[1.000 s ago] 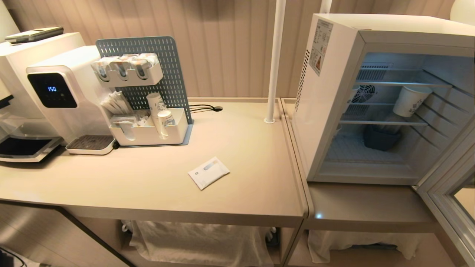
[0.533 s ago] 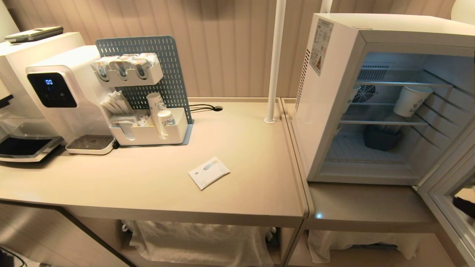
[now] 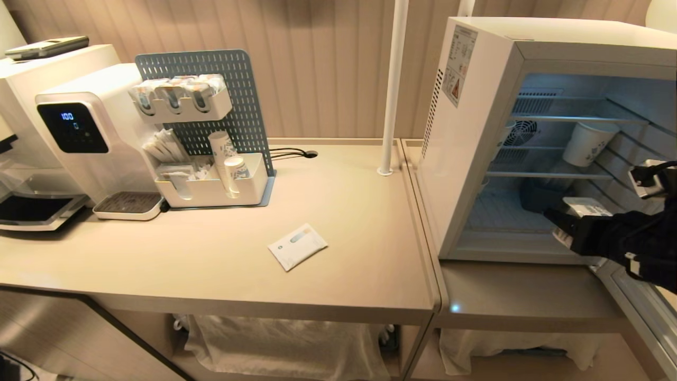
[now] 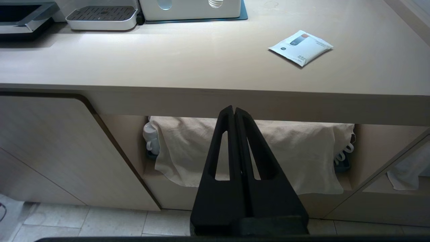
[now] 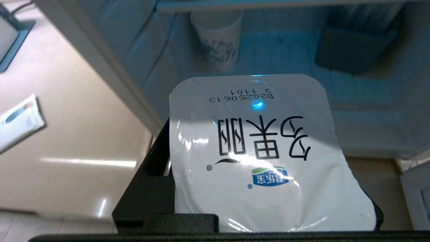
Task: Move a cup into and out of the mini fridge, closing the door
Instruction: Put the yoghurt in the freezer
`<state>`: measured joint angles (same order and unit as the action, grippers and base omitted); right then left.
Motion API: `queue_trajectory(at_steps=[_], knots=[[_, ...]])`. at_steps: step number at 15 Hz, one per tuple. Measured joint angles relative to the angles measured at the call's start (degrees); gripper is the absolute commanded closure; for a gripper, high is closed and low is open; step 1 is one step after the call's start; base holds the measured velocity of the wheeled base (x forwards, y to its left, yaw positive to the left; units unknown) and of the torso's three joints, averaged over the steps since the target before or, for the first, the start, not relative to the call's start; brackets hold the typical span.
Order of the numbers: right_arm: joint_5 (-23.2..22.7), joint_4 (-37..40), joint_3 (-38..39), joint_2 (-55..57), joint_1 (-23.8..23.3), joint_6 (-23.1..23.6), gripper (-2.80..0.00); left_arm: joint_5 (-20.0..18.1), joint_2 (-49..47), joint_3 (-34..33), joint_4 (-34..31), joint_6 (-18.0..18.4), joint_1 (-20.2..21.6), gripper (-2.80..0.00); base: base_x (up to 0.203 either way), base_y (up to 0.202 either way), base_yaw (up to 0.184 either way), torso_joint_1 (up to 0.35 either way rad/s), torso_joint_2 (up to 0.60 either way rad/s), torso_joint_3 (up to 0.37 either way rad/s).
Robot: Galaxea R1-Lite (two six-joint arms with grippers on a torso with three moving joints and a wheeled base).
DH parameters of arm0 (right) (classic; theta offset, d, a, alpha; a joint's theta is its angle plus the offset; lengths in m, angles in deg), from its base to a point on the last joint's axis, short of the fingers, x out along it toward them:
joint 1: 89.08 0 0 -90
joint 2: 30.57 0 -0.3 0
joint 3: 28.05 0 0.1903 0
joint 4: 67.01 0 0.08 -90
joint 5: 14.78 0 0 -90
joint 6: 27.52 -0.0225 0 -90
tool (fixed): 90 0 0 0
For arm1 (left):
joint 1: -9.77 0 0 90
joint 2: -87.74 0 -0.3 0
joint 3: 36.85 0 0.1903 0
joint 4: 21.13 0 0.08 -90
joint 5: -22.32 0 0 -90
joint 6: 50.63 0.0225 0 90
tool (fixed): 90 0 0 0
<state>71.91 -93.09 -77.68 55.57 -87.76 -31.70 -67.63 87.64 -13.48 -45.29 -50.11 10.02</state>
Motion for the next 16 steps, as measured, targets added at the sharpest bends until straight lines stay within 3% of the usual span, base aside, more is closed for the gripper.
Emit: queue_trajectory(at_steps=[2,4,16], knots=[[2.8,-8.3,0.9,3.5,0.0,0.0,0.0,0.0,0.0,0.0,0.0,0.0,0.0,0.0,0.0,0.0,0.0,0.0,0.0,0.0],[3.9,-11.3,0.5,6.2,0.0,0.1,0.0,0.0,0.0,0.0,0.0,0.0,0.0,0.0,0.0,0.0,0.0,0.0,0.0,0.0],[9.7,-11.8,-12.0,16.2,-0.1,1.0,0.0,0.0,0.0,0.0,0.0,-0.1,0.0,0.0,0.0,0.0,0.0,0.0,0.0,0.0]])
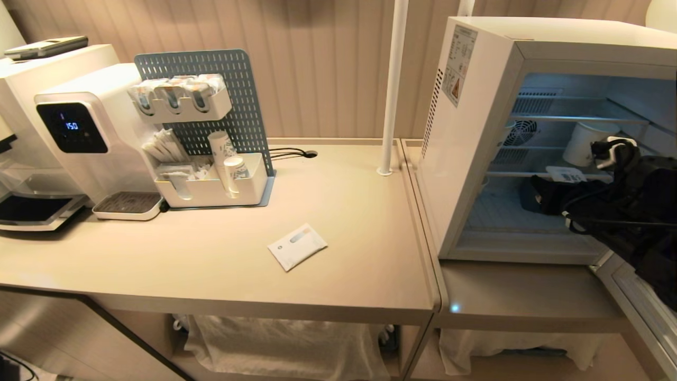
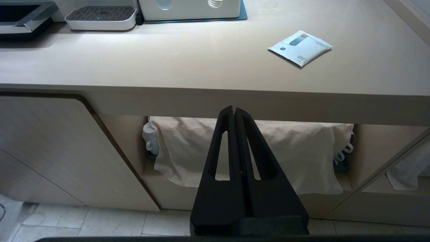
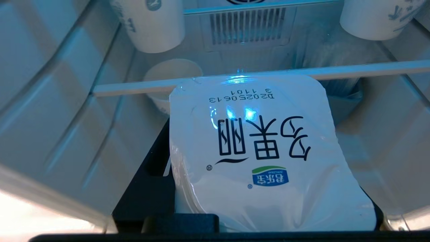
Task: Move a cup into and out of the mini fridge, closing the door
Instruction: Put the yoghurt in the freezer
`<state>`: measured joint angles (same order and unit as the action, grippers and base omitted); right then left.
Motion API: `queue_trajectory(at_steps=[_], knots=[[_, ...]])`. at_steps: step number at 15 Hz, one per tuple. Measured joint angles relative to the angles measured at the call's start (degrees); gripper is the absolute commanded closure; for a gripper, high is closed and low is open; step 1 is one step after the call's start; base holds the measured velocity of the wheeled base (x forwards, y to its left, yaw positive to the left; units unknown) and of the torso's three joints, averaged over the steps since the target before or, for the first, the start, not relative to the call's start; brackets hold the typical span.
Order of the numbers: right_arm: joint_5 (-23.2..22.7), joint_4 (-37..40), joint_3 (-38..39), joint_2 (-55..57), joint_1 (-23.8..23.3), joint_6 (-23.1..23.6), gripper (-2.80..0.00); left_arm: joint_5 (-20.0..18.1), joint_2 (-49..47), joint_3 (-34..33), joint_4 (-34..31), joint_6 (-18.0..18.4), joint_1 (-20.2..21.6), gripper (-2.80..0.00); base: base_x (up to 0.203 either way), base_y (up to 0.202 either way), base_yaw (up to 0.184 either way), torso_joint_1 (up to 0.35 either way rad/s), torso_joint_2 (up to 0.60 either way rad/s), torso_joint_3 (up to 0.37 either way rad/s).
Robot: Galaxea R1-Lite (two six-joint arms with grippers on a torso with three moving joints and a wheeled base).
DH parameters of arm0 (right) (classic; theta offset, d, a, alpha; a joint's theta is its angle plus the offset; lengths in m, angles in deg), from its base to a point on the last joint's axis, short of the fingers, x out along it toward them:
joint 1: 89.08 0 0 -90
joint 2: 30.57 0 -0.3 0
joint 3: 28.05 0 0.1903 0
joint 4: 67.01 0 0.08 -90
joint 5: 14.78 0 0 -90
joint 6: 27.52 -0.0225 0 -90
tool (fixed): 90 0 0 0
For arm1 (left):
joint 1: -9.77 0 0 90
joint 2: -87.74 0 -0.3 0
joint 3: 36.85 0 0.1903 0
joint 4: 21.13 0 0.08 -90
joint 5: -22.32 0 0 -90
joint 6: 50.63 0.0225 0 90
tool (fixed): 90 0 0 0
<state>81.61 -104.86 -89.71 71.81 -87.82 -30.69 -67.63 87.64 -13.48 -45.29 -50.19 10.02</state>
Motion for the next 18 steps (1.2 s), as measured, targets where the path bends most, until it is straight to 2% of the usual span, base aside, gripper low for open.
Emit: queue_trajectory(at_steps=[12,18], knots=[[4.1,0.6,-14.1,10.7,-1.1,3.9,0.0,0.0,0.0,0.0,0.0,-0.1,0.0,0.0,0.0,0.0,0.0,0.0,0.0,0.0],[4.5,1.5,-15.5,12.3,-1.1,3.8,0.0,0.0,0.0,0.0,0.1,-0.1,0.0,0.0,0.0,0.0,0.0,0.0,0.0,0.0]])
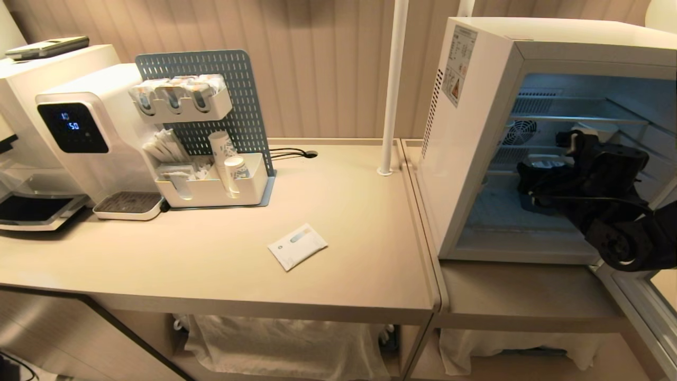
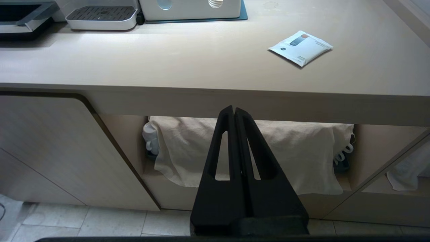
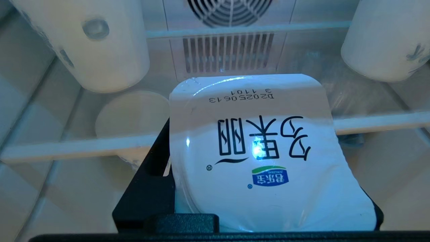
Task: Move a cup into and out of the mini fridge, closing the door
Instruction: Put the yoghurt in the freezer
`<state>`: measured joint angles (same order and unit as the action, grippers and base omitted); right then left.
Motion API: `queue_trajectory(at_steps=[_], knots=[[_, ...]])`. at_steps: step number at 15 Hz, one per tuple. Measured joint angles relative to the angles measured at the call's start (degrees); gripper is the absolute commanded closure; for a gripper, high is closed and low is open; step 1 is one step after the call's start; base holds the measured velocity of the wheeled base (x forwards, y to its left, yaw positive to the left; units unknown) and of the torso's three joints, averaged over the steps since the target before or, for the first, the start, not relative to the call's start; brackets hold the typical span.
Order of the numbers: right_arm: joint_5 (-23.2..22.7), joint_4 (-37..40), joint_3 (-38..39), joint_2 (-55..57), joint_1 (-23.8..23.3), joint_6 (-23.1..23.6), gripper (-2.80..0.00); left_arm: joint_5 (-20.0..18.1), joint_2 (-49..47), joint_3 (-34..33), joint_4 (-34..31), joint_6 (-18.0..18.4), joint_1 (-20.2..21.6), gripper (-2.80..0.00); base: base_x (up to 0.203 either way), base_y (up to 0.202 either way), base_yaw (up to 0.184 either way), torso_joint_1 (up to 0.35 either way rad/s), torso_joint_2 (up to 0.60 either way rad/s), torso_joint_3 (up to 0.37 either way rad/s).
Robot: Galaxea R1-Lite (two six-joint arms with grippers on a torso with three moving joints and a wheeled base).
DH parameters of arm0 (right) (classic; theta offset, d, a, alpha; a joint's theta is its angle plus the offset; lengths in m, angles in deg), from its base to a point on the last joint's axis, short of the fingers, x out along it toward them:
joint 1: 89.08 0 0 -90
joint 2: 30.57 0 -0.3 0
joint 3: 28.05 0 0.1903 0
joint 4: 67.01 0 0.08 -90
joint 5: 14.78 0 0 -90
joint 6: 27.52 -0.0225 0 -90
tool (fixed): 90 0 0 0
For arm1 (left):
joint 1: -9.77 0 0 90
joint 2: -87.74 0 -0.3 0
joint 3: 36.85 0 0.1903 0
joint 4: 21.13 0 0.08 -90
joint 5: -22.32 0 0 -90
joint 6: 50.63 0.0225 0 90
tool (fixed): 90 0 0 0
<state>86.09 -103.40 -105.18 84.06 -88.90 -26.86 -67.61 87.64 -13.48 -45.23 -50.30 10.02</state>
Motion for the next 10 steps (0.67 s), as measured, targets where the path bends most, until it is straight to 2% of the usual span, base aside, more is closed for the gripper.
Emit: queue_trajectory(at_steps=[5,10], knots=[[0.3,-1.0,1.8,-0.2,0.0,-0.1,0.0,0.0,0.0,0.0,0.0,0.0,0.0,0.0,0.0,0.0,0.0,0.0,0.0,0.0],[0.4,2.2,-1.1,-1.5,0.1,1.1,0.0,0.0,0.0,0.0,0.0,0.0,0.0,0.0,0.0,0.0,0.0,0.0,0.0,0.0]])
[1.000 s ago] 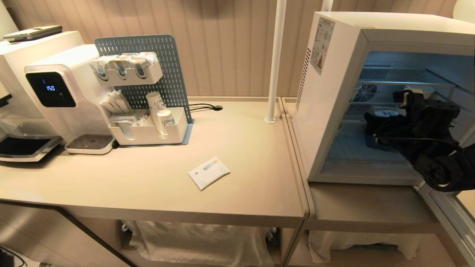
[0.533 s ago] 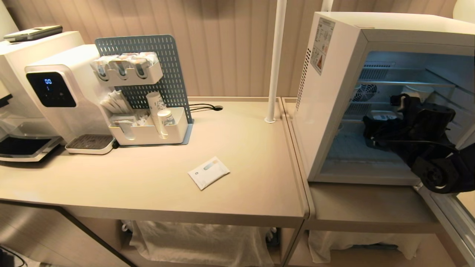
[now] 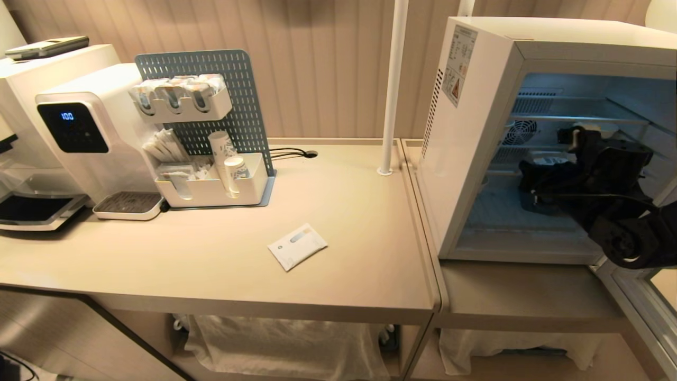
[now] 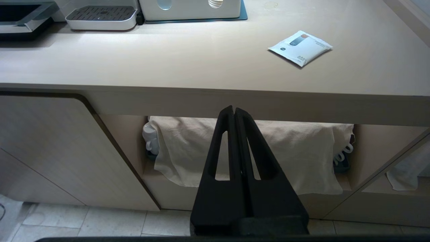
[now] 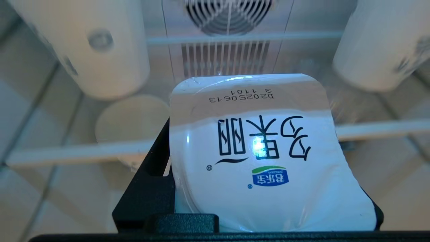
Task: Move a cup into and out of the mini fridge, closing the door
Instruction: Put the yoghurt in the freezer
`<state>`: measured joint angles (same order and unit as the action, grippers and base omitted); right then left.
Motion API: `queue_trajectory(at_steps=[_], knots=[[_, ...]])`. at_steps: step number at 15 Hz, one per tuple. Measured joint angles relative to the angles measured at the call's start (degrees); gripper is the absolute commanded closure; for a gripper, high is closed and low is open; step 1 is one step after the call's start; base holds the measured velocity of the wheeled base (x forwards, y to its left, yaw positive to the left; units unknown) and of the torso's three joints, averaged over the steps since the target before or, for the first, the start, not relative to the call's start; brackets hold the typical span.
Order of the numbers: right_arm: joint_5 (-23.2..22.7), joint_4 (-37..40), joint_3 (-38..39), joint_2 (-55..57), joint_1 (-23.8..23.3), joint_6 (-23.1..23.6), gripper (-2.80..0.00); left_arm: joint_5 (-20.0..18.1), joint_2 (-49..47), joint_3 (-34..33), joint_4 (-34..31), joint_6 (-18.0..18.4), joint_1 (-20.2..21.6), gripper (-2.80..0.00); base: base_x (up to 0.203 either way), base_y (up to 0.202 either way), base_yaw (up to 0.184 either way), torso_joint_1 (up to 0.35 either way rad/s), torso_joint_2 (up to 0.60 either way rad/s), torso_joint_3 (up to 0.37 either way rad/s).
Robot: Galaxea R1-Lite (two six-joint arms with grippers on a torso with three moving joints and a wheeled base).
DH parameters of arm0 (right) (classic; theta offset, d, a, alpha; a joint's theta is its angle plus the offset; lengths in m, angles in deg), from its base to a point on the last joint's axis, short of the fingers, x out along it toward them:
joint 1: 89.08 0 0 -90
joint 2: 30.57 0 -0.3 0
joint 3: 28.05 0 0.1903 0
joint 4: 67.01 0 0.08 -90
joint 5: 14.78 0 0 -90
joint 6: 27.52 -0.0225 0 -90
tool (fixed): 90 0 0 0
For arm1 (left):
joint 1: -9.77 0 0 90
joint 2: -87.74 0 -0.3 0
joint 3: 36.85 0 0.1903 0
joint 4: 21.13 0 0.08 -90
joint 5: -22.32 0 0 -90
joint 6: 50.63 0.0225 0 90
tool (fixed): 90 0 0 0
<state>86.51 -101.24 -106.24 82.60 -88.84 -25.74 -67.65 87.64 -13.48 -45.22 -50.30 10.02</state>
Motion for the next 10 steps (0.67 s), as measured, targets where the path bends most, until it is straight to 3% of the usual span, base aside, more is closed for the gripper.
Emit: queue_trajectory(at_steps=[10], knots=[[1.3,3.5,-7.4,0.8,-0.1,0.3,0.0,0.0,0.0,0.0,0.0,0.0,0.0,0.0,0.0,0.0,0.0,0.0,0.0,0.0]])
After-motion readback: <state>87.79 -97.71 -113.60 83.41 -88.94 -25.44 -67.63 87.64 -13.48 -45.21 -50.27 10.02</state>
